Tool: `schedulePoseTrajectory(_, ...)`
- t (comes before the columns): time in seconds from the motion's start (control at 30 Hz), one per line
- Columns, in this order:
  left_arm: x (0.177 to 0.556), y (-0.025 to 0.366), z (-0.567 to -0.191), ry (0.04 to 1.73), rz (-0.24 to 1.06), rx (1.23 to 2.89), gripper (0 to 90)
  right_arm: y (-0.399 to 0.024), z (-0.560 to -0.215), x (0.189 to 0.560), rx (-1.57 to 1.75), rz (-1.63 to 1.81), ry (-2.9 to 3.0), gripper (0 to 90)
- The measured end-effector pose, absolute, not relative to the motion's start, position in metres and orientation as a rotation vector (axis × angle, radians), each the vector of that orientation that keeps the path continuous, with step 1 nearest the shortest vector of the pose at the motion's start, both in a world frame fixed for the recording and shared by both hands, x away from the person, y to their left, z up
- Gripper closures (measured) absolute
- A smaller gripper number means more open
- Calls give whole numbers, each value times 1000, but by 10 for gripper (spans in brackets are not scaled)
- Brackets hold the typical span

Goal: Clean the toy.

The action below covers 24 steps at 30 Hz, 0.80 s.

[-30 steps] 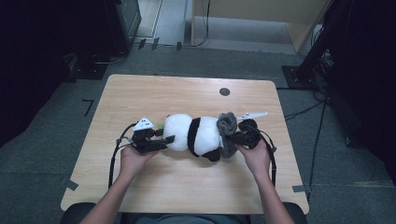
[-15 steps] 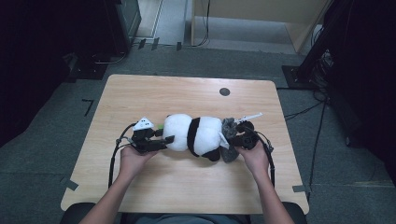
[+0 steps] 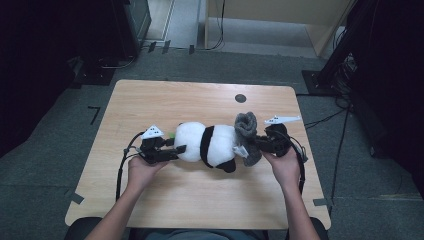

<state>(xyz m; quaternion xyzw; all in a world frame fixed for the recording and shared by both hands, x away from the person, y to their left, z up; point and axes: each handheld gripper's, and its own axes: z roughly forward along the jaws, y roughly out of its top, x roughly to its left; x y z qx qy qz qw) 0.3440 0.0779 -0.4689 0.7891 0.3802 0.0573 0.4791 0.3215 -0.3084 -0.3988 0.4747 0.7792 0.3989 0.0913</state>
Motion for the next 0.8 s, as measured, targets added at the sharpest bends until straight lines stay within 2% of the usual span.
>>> schedulePoseTrajectory(0.33, 343, 77, -468, 927, 156, 1934, 458, -252, -359, 297, 1106, 1217, 2474, 797)
schedulePoseTrajectory(0.8, 343, 76, -466, 936, 151, 1938, 467, -157, -395, 309, 907, 1155, 2728, 797)
